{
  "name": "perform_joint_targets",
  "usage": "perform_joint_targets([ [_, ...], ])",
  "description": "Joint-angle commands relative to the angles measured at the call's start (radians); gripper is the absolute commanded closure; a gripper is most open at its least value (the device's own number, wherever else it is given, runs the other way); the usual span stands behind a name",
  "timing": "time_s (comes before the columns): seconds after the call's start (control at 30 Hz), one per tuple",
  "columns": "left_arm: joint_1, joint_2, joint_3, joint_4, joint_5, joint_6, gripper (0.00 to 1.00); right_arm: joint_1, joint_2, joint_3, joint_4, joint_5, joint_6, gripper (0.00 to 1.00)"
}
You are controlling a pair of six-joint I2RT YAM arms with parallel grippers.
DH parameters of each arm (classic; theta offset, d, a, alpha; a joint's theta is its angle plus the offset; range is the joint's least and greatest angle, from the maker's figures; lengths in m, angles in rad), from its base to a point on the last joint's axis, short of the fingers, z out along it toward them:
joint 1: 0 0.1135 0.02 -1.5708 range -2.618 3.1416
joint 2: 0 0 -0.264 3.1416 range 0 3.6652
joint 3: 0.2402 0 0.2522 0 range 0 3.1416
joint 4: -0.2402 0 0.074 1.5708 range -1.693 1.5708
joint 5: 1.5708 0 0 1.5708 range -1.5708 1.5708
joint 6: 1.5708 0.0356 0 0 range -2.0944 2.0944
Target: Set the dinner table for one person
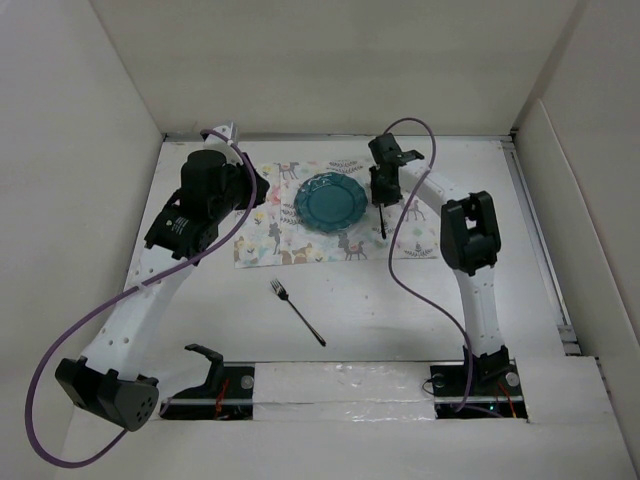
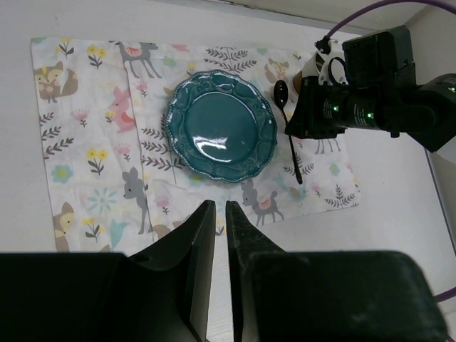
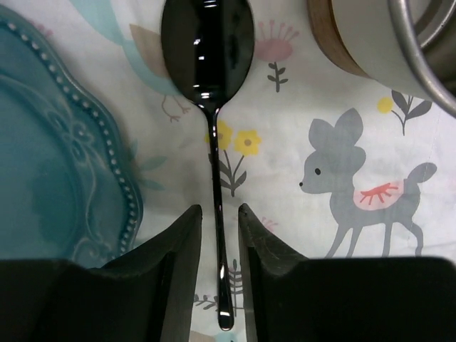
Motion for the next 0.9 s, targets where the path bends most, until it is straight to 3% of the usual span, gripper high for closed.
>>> perform_joint_targets([
  [0.0, -0.002, -0.021, 0.041, 0.004, -0.006, 0.002, 0.91, -0.007, -0.105, 0.033, 0.013, -0.016, 0.008, 0.65],
  [0.13, -0.002, -0.021, 0.094, -0.015, -0.017, 0.015, 0.9, 0.025, -0.281, -0.056, 0.039, -0.035, 0.024, 0.6],
  [0.17, -0.002, -0.02, 0.128, -0.027, -0.015, 0.021, 0.89, 0.036, -0.325, -0.132, 0.051, -0.058, 0.027, 0.66],
  [0.2, -0.002, -0.017, 0.18, -0.042, -0.056, 0.027, 0.88, 0.1, -0.473, -0.251, 0.141, -0.123, 0.042, 0.97],
  [0.23, -0.002, -0.017, 0.18, -0.042, -0.056, 0.028, 0.88, 0.134, -0.475, -0.315, 0.142, -0.157, 0.041, 0.97],
  [0.27, -0.002, -0.018, 0.217, -0.056, -0.072, 0.032, 0.88, 0.215, -0.602, -0.44, 0.234, -0.203, 0.057, 1.0],
  [0.3, -0.002, -0.018, 0.217, -0.056, -0.072, 0.032, 0.88, 0.215, -0.604, -0.441, 0.235, -0.204, 0.057, 1.0],
  [0.33, -0.002, -0.027, 0.26, -0.065, -0.076, 0.03, 0.88, 0.313, -0.666, -0.552, 0.288, -0.192, 0.071, 1.0],
  [0.43, -0.002, -0.052, 0.275, -0.071, -0.078, 0.015, 0.96, 0.46, -0.715, -0.682, 0.339, -0.137, 0.117, 1.0],
  [0.5, -0.002, -0.067, 0.272, -0.071, -0.078, -0.005, 0.96, 0.574, -0.713, -0.734, 0.355, -0.104, 0.142, 0.92],
  [0.53, -0.002, -0.082, 0.256, -0.07, -0.078, -0.011, 0.95, 0.605, -0.702, -0.739, 0.358, -0.102, 0.148, 0.83],
  [0.57, -0.002, -0.09, 0.245, -0.071, -0.081, -0.02, 0.91, 0.634, -0.685, -0.74, 0.359, -0.098, 0.145, 0.66],
  [0.6, -0.002, -0.096, 0.236, -0.071, -0.087, -0.024, 0.88, 0.686, -0.667, -0.721, 0.35, -0.077, 0.143, 0.61],
  [0.7, -0.002, -0.118, 0.199, -0.082, -0.101, -0.031, 0.77, 0.752, -0.579, -0.673, 0.336, -0.037, 0.113, 0.53],
  [0.87, -0.002, -0.138, 0.185, -0.097, -0.107, -0.031, 0.73, 0.795, -0.426, -0.632, 0.347, -0.017, 0.106, 0.52],
])
